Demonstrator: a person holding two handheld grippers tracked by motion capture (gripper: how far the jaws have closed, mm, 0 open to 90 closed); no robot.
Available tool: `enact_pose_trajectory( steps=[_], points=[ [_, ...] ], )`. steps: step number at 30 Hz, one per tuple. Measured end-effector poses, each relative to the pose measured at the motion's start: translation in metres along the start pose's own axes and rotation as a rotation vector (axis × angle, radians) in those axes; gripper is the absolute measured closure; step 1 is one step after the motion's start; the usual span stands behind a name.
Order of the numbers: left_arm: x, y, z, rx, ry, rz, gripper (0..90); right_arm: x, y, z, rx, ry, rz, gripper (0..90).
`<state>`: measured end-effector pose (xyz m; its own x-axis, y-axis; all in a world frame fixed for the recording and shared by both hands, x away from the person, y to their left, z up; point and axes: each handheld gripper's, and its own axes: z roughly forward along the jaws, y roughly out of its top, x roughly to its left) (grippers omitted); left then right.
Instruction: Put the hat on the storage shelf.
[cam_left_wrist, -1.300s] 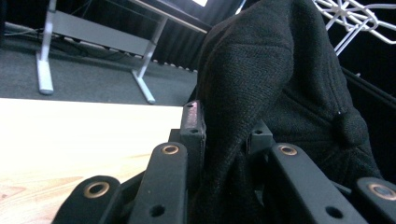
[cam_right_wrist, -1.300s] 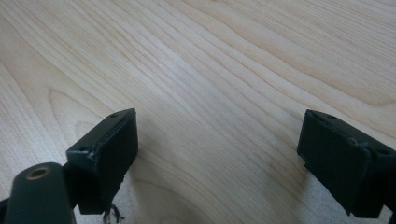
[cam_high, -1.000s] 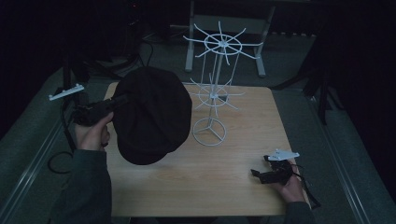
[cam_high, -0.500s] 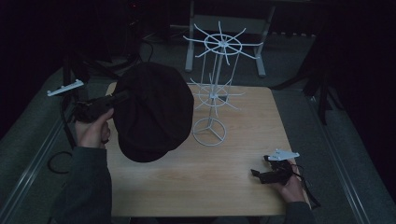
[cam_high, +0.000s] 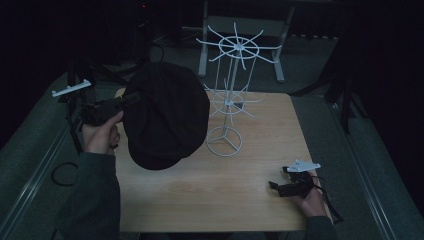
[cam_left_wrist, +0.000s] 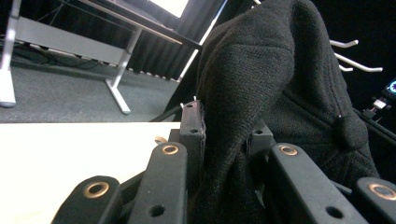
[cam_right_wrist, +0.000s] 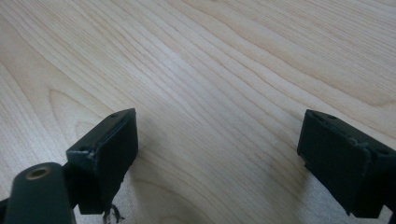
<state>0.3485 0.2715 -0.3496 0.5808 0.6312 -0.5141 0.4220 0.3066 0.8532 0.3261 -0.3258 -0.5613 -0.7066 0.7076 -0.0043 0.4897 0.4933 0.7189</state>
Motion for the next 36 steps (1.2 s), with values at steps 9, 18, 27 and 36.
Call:
enact_pose_trajectory(
  steps=[9, 18, 27, 36],
  points=[
    [-0.003, 0.008, 0.003, -0.012, -0.029, -0.011, 76.4, 0.000, 0.000, 0.000, 0.000, 0.000, 0.000, 12.2],
    [-0.008, 0.015, 0.007, -0.037, -0.060, -0.020, 76.4, 0.000, 0.000, 0.000, 0.000, -0.001, 0.000, 12.2],
    [-0.012, 0.020, 0.013, -0.053, -0.084, -0.035, 76.4, 0.000, 0.000, 0.000, 0.000, -0.001, 0.000, 12.2],
    [-0.015, 0.027, 0.014, -0.073, -0.107, -0.048, 76.3, 0.000, 0.000, 0.000, 0.000, -0.001, 0.000, 12.2]
  ],
)
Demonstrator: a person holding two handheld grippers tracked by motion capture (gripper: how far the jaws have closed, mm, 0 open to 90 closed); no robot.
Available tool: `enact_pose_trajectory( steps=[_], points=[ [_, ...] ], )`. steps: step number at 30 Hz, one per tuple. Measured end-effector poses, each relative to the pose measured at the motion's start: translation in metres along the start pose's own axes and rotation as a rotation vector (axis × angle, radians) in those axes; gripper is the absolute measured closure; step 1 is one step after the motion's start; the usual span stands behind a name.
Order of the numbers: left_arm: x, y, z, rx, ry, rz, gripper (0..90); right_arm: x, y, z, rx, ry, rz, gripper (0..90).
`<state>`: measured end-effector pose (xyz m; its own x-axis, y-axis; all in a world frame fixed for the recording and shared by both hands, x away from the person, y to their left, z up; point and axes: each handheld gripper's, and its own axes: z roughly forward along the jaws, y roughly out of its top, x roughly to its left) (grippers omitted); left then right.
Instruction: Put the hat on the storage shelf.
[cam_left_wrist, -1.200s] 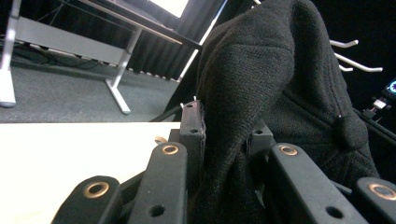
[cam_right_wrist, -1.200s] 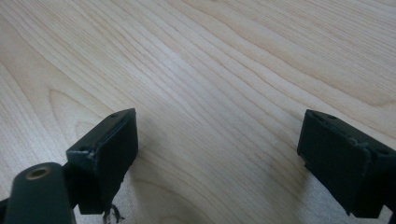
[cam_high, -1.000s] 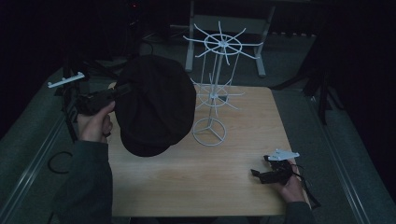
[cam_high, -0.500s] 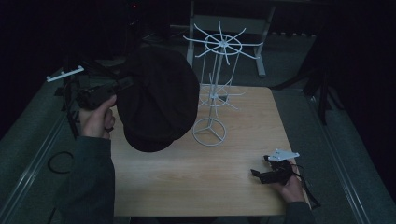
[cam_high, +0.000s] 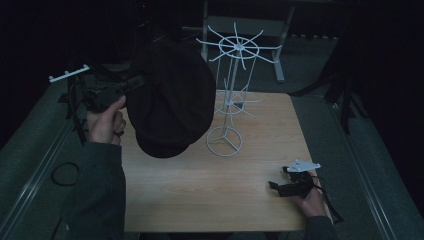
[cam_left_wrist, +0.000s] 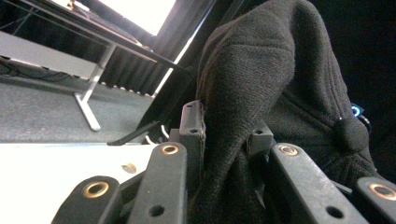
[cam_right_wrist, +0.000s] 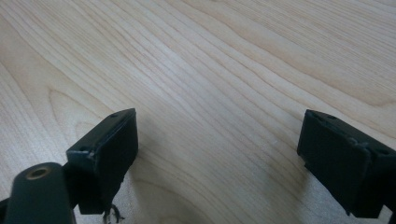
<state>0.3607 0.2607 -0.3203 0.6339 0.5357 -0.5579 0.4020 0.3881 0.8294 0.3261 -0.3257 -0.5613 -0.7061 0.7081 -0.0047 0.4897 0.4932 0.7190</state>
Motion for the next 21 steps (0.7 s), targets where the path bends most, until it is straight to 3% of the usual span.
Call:
enact_pose_trajectory(
  steps=[7, 21],
  points=[
    [-0.001, 0.004, 0.002, -0.017, -0.019, -0.018, 76.1, 0.000, 0.000, 0.000, 0.000, -0.001, 0.000, 12.3],
    [-0.005, 0.012, 0.004, -0.034, -0.039, -0.016, 76.2, 0.000, 0.000, 0.000, -0.001, -0.001, 0.000, 12.3]
  ],
)
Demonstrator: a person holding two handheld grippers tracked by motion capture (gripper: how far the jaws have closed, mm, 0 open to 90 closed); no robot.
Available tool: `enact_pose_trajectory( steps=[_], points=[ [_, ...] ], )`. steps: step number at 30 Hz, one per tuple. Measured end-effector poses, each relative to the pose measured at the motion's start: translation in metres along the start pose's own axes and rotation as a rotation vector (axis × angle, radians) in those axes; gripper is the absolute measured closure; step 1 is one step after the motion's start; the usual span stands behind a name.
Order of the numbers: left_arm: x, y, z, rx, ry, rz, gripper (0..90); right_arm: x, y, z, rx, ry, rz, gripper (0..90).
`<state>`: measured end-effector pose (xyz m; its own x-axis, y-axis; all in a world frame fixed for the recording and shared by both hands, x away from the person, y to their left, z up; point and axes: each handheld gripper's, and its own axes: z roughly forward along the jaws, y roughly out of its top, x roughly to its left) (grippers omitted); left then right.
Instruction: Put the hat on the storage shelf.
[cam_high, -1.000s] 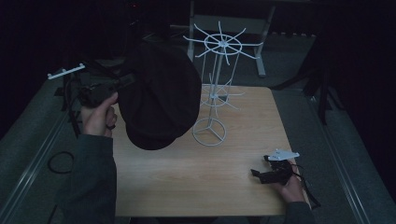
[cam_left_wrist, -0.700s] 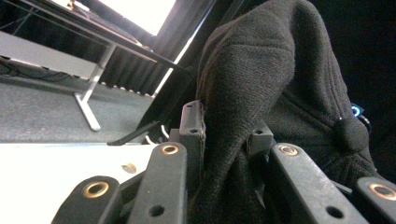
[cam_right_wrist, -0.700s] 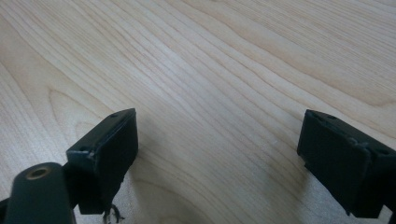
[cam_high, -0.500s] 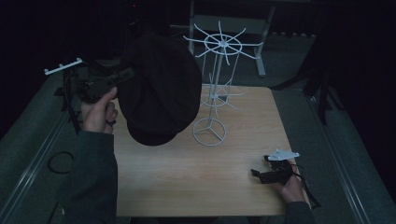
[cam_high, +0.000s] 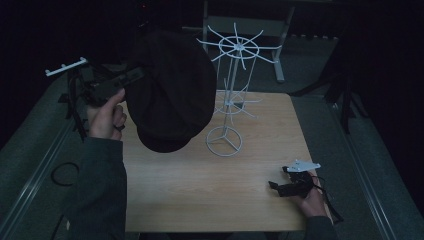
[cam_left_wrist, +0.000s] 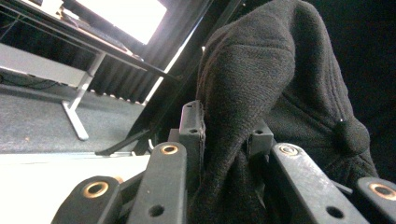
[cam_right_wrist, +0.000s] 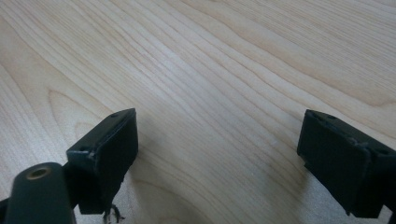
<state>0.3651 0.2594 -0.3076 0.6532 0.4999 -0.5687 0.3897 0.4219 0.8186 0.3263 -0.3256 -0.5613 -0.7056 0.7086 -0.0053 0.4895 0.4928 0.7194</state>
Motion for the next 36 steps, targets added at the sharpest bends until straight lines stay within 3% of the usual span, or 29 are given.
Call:
enact_pose_trajectory(
  steps=[22, 36],
  points=[
    [0.005, 0.003, 0.006, -0.032, -0.016, -0.040, 76.2, 0.000, 0.000, 0.000, 0.000, 0.000, 0.001, 12.3],
    [-0.008, 0.009, 0.020, -0.035, -0.042, -0.024, 76.1, 0.000, 0.000, 0.000, 0.000, 0.000, 0.002, 12.3]
  ],
)
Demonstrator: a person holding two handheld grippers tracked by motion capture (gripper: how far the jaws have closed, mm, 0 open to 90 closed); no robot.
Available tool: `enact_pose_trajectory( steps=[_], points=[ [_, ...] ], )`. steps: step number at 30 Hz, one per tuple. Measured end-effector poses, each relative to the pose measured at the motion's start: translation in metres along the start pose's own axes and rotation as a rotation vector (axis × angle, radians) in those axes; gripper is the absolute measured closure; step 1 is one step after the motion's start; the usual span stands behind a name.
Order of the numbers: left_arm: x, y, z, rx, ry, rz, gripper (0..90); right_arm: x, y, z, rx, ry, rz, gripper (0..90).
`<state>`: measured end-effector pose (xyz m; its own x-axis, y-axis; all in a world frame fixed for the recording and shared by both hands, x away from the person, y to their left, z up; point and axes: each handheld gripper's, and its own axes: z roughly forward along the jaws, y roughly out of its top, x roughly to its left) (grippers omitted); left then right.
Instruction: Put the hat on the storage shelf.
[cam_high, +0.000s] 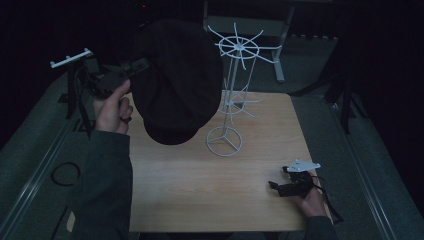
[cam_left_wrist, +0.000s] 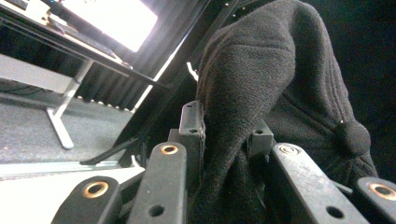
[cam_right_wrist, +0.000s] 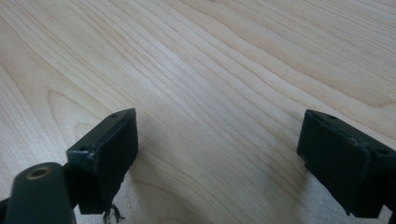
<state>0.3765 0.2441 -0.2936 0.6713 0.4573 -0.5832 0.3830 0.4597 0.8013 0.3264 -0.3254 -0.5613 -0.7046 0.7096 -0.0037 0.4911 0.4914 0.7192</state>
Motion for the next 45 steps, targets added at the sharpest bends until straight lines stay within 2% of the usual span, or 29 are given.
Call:
enact_pose_trajectory(
  steps=[4, 12, 16, 19, 22, 26, 31, 36, 45],
  points=[
    [-0.001, -0.001, 0.008, 0.007, 0.008, 0.003, 76.1, 0.000, 0.000, 0.000, 0.000, -0.001, 0.001, 12.3],
    [-0.005, -0.004, 0.029, 0.038, 0.100, 0.044, 75.7, 0.000, 0.000, 0.000, 0.000, -0.001, 0.000, 12.3],
    [-0.004, -0.010, 0.039, 0.061, 0.120, 0.057, 75.7, 0.000, 0.000, 0.000, 0.000, -0.001, 0.000, 12.3],
    [0.000, -0.015, 0.045, 0.072, 0.131, 0.048, 75.8, 0.000, 0.000, 0.000, 0.000, -0.001, 0.000, 12.3],
    [0.003, -0.019, 0.049, 0.084, 0.147, 0.039, 76.1, 0.000, 0.000, 0.000, 0.000, -0.001, 0.000, 12.3],
    [0.009, -0.026, 0.053, 0.116, 0.195, 0.044, 76.5, 0.000, 0.000, 0.000, 0.000, -0.001, 0.000, 12.3],
    [0.012, -0.030, 0.056, 0.141, 0.232, 0.059, 76.4, 0.000, 0.000, 0.000, -0.001, -0.002, -0.001, 12.3],
    [0.011, -0.031, 0.058, 0.159, 0.256, 0.069, 75.0, 0.000, 0.000, 0.000, -0.001, -0.002, 0.000, 12.3],
    [0.011, -0.033, 0.061, 0.190, 0.274, 0.083, 70.0, 0.000, 0.000, 0.000, -0.001, -0.002, 0.000, 12.3]
  ],
)
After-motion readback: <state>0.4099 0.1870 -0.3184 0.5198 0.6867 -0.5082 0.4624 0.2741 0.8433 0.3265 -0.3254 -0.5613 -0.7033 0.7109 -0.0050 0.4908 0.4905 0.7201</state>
